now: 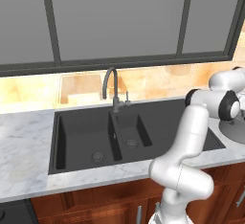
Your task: Dump the tomato from the pot into the sink. Then turn on the water and wash the tomato. Then turn off the water and put the tomato back in the pot.
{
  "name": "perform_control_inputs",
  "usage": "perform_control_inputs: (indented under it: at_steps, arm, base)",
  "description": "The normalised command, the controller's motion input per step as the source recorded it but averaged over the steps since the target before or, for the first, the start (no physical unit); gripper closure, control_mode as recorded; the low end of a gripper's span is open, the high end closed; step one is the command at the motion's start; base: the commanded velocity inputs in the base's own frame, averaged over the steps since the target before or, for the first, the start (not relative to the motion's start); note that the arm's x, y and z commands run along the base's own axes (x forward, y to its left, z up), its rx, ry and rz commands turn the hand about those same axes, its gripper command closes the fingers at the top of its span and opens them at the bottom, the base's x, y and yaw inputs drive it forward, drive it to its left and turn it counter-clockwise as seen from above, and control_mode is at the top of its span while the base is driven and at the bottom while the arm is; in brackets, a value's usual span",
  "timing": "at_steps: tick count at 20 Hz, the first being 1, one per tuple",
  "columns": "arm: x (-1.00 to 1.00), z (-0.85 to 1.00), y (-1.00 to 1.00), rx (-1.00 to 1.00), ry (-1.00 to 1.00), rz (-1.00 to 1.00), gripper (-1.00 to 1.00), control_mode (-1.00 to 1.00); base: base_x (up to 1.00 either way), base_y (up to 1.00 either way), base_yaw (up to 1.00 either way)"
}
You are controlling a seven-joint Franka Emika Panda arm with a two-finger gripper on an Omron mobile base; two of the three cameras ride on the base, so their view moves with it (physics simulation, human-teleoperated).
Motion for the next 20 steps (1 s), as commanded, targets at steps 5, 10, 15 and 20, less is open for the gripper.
perform_control_inputs:
  at_steps: [5, 10, 15, 20]
  arm:
    - [0.0, 0.0, 0.07, -0.02, -0.11, 0.0, -1.0, -1.0]
    - [-0.09, 0.09, 0.04, -0.11, -0.17, -0.02, -1.0, -1.0]
    - [-0.39, 0.58, 0.2, -0.2, -0.32, -0.04, -1.0, -1.0]
    - [-0.41, 0.66, 0.32, -0.25, -0.25, -0.04, -1.0, -1.0]
  base:
    - [0.0, 0.0, 0.0]
    - [0.0, 0.0, 0.0]
    - [0.0, 0.0, 0.0]
    - [0.0, 0.0, 0.0]
